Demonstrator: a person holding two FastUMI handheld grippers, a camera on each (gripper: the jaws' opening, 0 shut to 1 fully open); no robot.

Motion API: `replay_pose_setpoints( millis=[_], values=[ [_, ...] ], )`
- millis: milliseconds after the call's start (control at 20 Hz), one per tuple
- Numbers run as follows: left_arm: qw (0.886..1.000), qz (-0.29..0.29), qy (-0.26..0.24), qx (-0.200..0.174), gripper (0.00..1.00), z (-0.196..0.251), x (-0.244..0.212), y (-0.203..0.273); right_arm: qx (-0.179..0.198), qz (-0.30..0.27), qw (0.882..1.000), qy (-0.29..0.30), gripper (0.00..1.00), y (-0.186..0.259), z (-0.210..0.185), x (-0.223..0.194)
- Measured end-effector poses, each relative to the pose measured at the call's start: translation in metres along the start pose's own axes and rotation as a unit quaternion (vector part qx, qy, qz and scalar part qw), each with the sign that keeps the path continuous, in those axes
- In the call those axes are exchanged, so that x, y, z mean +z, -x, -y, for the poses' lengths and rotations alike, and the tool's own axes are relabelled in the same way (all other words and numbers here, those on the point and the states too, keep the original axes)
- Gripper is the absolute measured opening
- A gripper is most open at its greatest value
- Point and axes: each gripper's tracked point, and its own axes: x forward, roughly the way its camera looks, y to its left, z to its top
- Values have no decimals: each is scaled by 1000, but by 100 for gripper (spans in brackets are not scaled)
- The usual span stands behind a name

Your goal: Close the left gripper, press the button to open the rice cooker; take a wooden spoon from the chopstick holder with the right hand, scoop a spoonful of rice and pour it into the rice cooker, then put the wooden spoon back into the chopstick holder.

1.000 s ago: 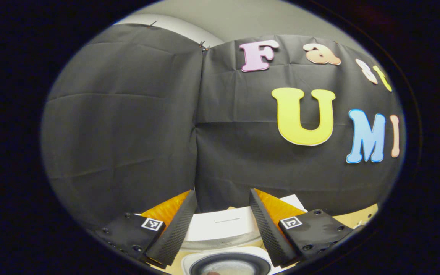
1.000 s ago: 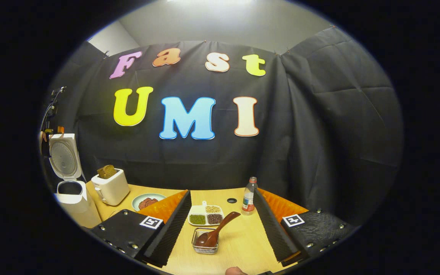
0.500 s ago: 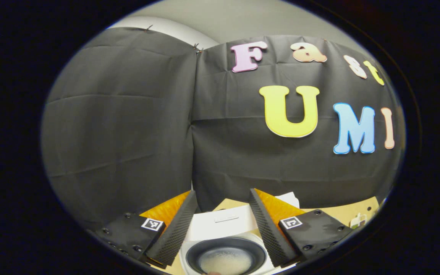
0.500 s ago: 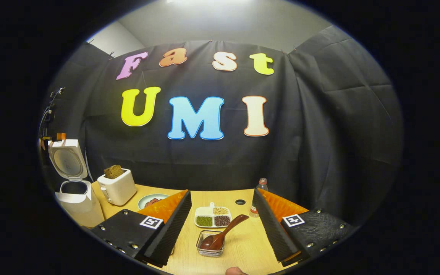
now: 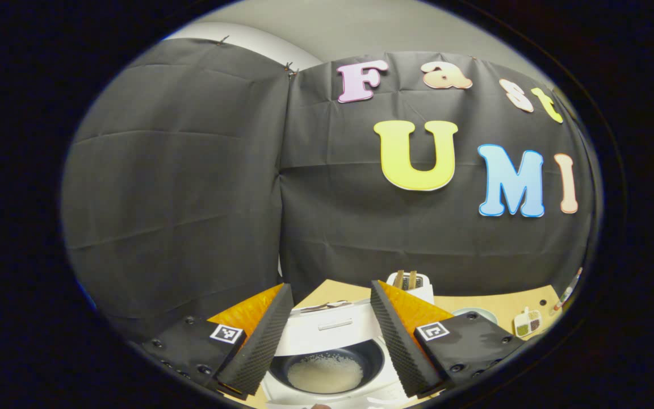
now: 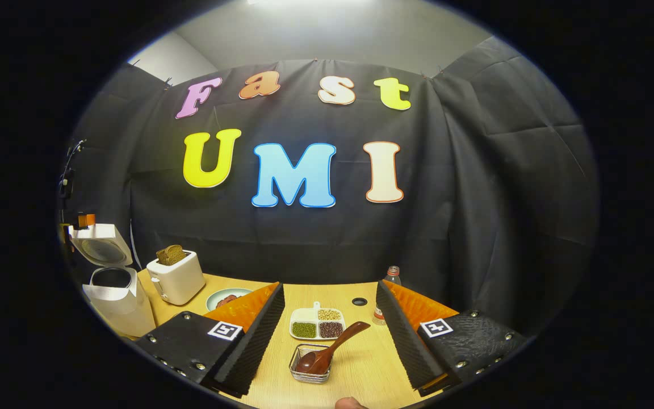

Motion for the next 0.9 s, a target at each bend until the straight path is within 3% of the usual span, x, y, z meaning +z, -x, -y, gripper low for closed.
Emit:
replay_pose_setpoints(
  millis=[900],
  values=[
    [998,-50,-23,-23,93,34,-90,33,14,-6,1000,6,98,-5,-13,-4]
  ],
)
